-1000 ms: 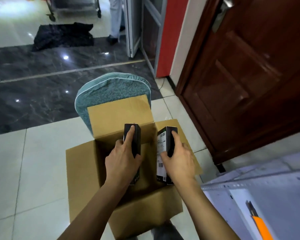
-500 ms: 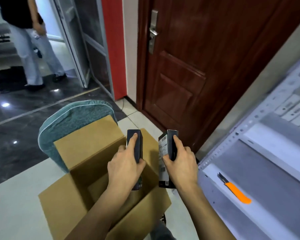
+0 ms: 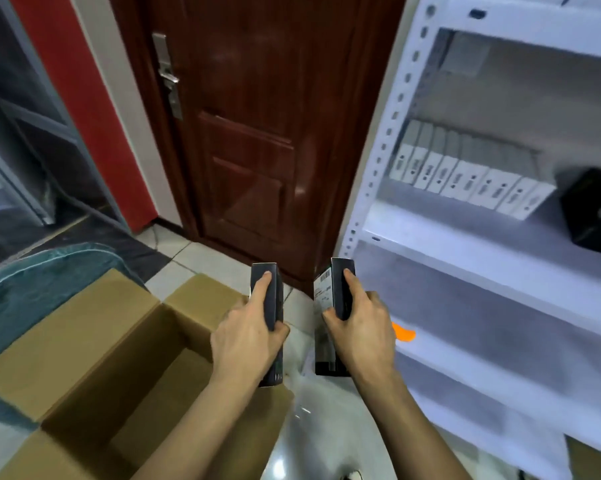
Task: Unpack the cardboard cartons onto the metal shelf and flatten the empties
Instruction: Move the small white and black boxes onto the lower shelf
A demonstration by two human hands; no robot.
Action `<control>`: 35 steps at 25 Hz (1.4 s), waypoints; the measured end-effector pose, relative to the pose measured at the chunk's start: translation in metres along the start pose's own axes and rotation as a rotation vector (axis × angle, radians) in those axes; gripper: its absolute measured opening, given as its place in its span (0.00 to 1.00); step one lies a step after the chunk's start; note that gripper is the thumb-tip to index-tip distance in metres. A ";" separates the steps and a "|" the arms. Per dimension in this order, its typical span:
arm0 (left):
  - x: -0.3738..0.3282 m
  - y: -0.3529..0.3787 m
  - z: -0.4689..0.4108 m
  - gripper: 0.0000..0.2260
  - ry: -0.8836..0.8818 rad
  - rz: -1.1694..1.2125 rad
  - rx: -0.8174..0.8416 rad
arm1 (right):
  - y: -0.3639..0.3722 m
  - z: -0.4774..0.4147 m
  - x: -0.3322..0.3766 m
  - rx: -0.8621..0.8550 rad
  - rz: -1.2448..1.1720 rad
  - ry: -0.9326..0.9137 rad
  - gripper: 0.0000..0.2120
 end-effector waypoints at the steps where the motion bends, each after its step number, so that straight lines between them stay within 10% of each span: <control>1: -0.011 0.005 0.002 0.36 0.026 0.006 0.009 | -0.008 -0.002 -0.010 -0.018 0.008 0.019 0.35; 35: -0.418 0.165 0.291 0.35 0.719 0.200 0.409 | -0.351 0.125 -0.406 -0.532 0.122 0.676 0.35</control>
Point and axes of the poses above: each hand's wrist, its own z-axis away from the middle knuckle, its own y-axis out of the palm, x = y × z, the point moved 2 cm from there along -z, towards the middle knuckle, and after that the axes turned 10 degrees about -x, right-handed, at the moved point
